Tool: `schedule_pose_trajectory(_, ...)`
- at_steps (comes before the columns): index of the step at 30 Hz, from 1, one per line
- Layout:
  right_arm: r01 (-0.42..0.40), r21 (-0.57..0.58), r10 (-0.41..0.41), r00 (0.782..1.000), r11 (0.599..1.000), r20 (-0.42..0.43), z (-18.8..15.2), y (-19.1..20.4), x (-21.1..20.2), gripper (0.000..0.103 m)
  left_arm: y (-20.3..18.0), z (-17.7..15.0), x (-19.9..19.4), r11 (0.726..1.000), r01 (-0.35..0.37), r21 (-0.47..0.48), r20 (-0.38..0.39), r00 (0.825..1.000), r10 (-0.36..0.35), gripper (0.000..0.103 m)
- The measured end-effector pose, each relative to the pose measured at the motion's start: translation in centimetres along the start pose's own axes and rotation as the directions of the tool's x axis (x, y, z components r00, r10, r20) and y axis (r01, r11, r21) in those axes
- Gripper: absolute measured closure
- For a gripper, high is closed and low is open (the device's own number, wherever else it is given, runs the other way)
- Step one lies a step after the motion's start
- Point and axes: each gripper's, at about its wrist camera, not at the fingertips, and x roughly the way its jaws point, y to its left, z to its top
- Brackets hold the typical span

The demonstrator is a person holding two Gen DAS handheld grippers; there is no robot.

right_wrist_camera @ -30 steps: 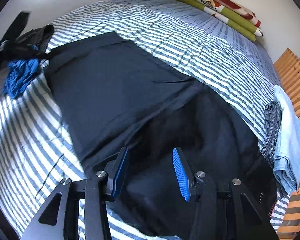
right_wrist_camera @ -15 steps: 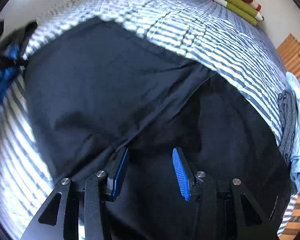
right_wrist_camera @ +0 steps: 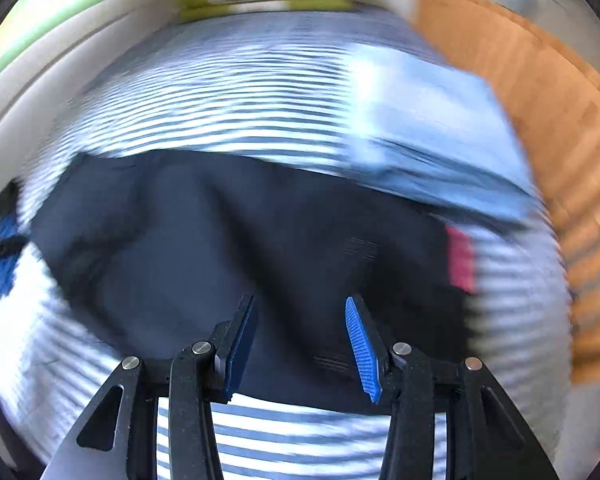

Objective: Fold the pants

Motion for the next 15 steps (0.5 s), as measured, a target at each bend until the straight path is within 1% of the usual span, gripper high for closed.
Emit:
schedule_pose_trajectory(1, 0.048, 0.047, -0.048, 0.999, 0.998, -0.010, -0.5, -2.5, 0.2, 0.058, -1.0, 0.9, 1.3, 1.000, 0.027, -0.003, -0.008, 1.000, -0.027, 0.070)
schedule_pose_trajectory(2, 0.065, 0.084, -0.063, 0.998, 0.994, -0.024, -1.0, -4.1, 0.4, 0.055, -1.4, 1.4, 2.2, 0.999, 0.050, -0.009, -0.018, 0.999, -0.050, 0.069)
schedule_pose_trajectory(3, 0.073, 0.143, -0.067, 0.997, 0.987, -0.050, -1.5, -6.4, 0.8, 0.054, -2.3, 2.2, 3.6, 0.997, 0.081, -0.013, -0.037, 0.996, -0.082, 0.070)
schedule_pose_trajectory(5, 0.092, 0.224, -0.073, 0.993, 0.970, -0.091, -2.4, -9.6, 1.7, 0.054, -4.4, 2.8, 5.8, 0.994, 0.110, 0.000, -0.062, 0.992, -0.110, 0.070)
schedule_pose_trajectory(7, 0.099, 0.257, -0.073, 0.991, 0.961, -0.110, -3.2, -11.3, 2.5, 0.054, -6.3, 2.1, 6.5, 0.990, 0.139, 0.014, -0.084, 0.987, -0.137, 0.070)
schedule_pose_trajectory(8, 0.080, 0.277, -0.048, 0.992, 0.957, -0.119, -3.6, -12.2, 3.0, 0.054, -7.2, 1.7, 7.1, 0.989, 0.148, 0.024, -0.095, 0.985, -0.145, 0.070)
schedule_pose_trajectory(10, 0.013, 0.326, 0.032, 0.991, 0.945, -0.131, -4.1, -13.3, 4.1, 0.051, -9.2, 0.5, 7.6, 0.985, 0.159, 0.060, -0.116, 0.982, -0.151, 0.069)
schedule_pose_trajectory(13, -0.057, 0.361, 0.110, 0.986, 0.931, -0.127, -4.8, -13.8, 4.7, 0.050, -11.2, -1.8, 7.4, 0.978, 0.176, 0.115, -0.155, 0.975, -0.157, 0.069)
schedule_pose_trajectory(15, -0.123, 0.387, 0.176, 0.979, 0.914, -0.104, -5.2, -14.1, 4.8, 0.048, -11.9, -2.8, 7.4, 0.977, 0.153, 0.150, -0.158, 0.979, -0.129, 0.069)
